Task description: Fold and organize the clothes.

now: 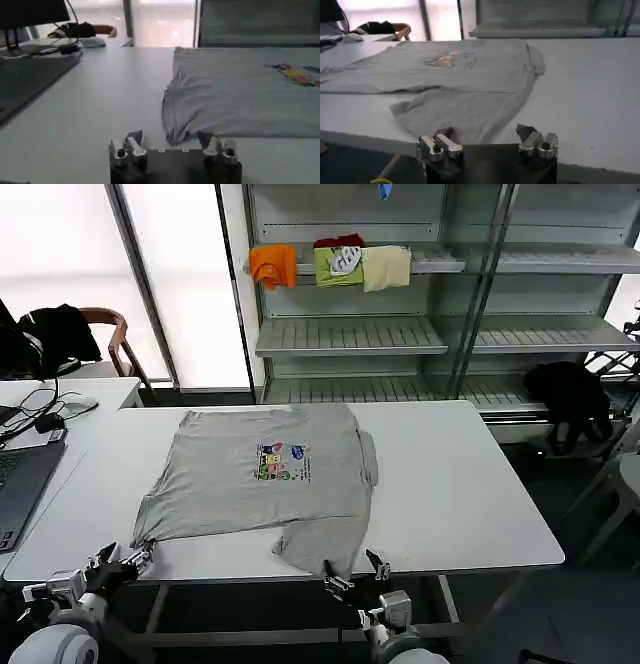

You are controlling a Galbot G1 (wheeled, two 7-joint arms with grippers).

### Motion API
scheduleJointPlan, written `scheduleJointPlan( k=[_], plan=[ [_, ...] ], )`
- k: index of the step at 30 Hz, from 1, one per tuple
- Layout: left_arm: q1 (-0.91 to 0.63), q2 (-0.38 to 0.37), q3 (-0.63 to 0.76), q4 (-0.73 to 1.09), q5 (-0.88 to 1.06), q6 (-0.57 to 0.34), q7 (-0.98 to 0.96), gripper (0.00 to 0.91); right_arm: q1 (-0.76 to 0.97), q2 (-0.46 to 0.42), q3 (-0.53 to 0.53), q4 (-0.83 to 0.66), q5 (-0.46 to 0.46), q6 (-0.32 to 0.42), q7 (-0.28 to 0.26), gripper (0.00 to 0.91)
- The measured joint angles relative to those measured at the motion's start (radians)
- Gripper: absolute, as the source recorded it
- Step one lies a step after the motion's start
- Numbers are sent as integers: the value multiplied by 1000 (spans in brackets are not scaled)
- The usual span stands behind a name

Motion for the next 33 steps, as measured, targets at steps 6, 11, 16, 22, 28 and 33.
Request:
scheduleJointPlan(
  k=[6,11,16,22,28,33],
  plan=[
    [-12,-1,9,17,-5,-3,3,50,14,11,-6,-17,0,0,-2,151],
    [-16,-2,10,20,-11,-3,6,20,20,20,-12,-31,0,1,-6,0],
    [-14,-4,10,18,-13,-7,9,10,16,27,-15,-28,7,12,-2,0],
    [-17,-13,8,11,-23,-21,21,10,21,33,-7,-1,5,56,11,0],
    [-31,-23,10,-7,-50,-47,34,10,40,46,10,29,10,88,14,0],
    [-62,-34,19,-9,-76,-48,34,10,73,59,34,32,23,95,10,0]
  ],
)
